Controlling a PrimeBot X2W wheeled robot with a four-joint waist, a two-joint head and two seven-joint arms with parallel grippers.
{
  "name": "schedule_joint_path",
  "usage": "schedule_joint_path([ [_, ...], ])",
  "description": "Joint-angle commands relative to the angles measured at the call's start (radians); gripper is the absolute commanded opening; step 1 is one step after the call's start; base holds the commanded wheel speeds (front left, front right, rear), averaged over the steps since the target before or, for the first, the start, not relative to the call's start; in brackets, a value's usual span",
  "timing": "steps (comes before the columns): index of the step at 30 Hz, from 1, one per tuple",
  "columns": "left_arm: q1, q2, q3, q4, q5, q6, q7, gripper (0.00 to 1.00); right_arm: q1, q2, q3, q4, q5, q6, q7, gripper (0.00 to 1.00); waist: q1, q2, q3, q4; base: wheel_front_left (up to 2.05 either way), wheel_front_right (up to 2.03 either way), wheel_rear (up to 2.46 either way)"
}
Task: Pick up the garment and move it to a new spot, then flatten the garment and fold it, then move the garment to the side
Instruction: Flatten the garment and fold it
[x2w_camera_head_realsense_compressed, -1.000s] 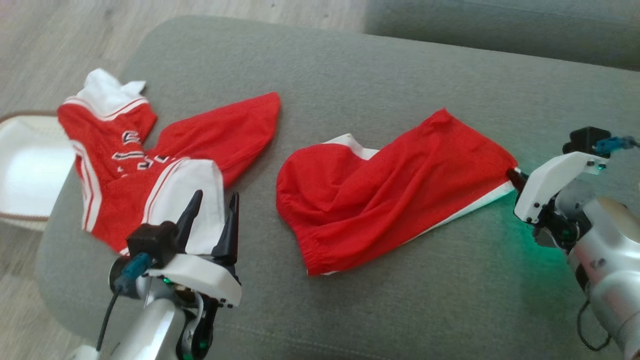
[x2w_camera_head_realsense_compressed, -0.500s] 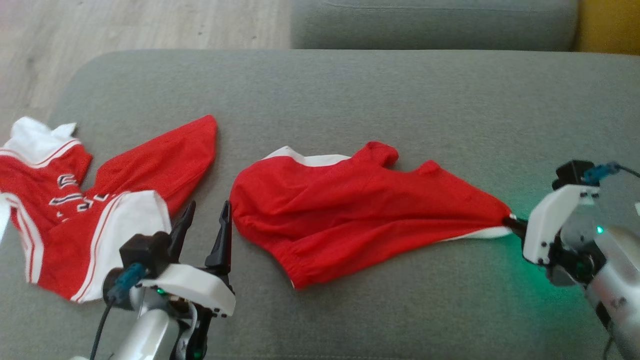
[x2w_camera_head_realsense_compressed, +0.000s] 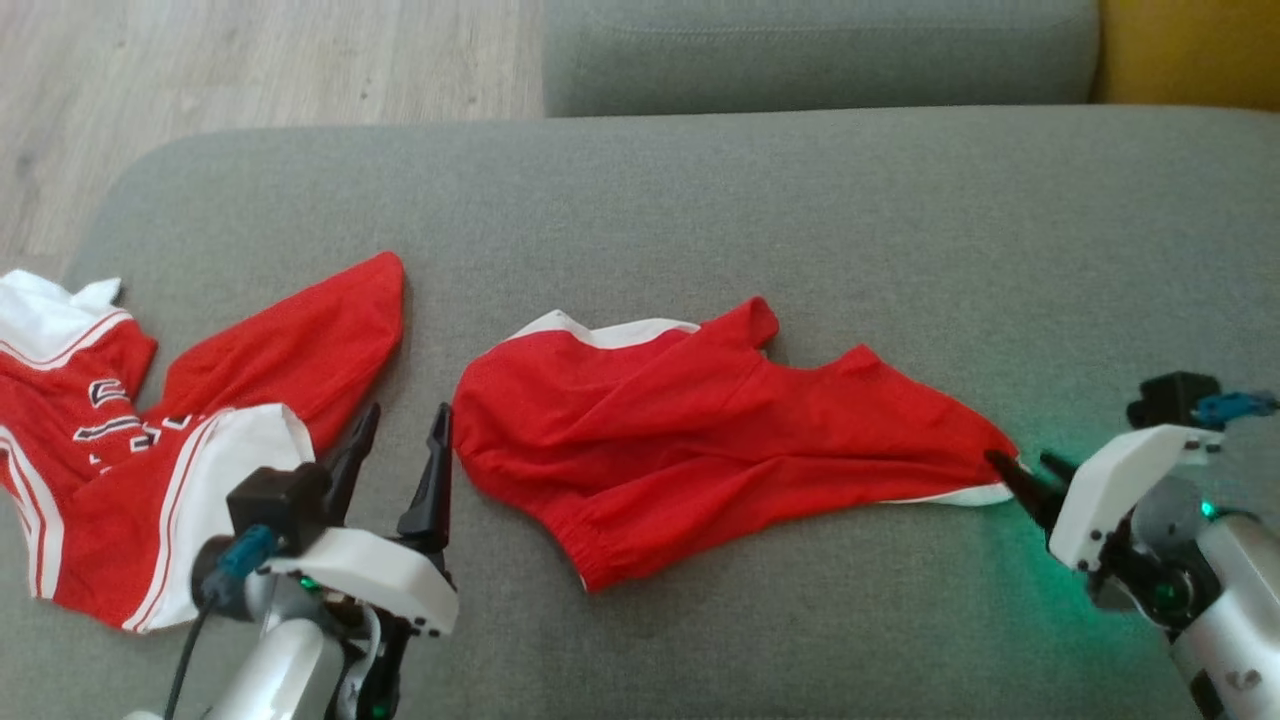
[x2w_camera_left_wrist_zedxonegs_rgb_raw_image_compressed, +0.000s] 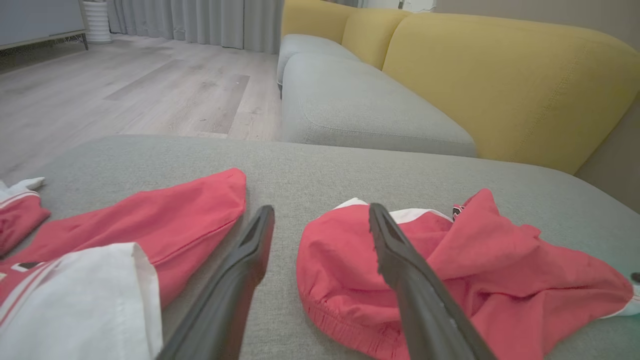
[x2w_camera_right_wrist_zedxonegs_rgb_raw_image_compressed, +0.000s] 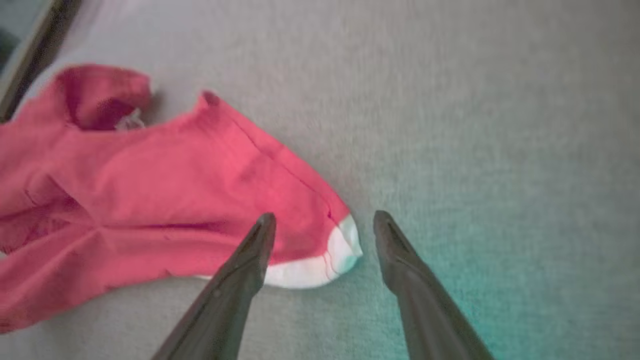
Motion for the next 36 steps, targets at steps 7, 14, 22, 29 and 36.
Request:
schedule_joint_path([
  [7, -0.001, 0.05, 0.04, -0.07, -0.003, 0.015, 0.022, 1.0, 0.063, 0.049, -0.167, -0.23, -0.105, -0.001, -0.249, 1.0, 0.0, 0.0, -0.026, -0.009, 0.0, 0.0, 0.0],
  [14, 0.046, 0.061, 0.0, -0.166, -0.097, -0.039, 0.194, 1.0, 0.212, 0.199, -0.302, -0.397, -0.241, -0.001, -0.41, 1.0, 0.0, 0.0, -0.02, -0.014, 0.0, 0.0, 0.0],
  [22, 0.082, 0.083, -0.053, -0.253, -0.309, -0.097, 0.545, 1.0, 0.247, 0.28, -0.342, -0.492, -0.353, -0.001, -0.439, 1.0, 0.0, 0.0, 0.026, -0.044, 0.0, 0.0, 0.0],
  [29, 0.075, 0.088, -0.052, -0.251, -0.405, -0.107, 0.659, 1.0, 0.245, 0.312, -0.359, -0.517, -0.376, -0.001, -0.423, 1.0, 0.0, 0.0, 0.065, -0.087, 0.0, 0.0, 0.0],
  [36, 0.02, 0.084, 0.001, -0.235, -0.459, -0.151, 0.631, 0.0, 0.236, 0.328, -0.364, -0.517, -0.384, -0.001, -0.428, 1.0, 0.0, 0.0, 0.085, -0.115, 0.0, 0.0, 0.0],
])
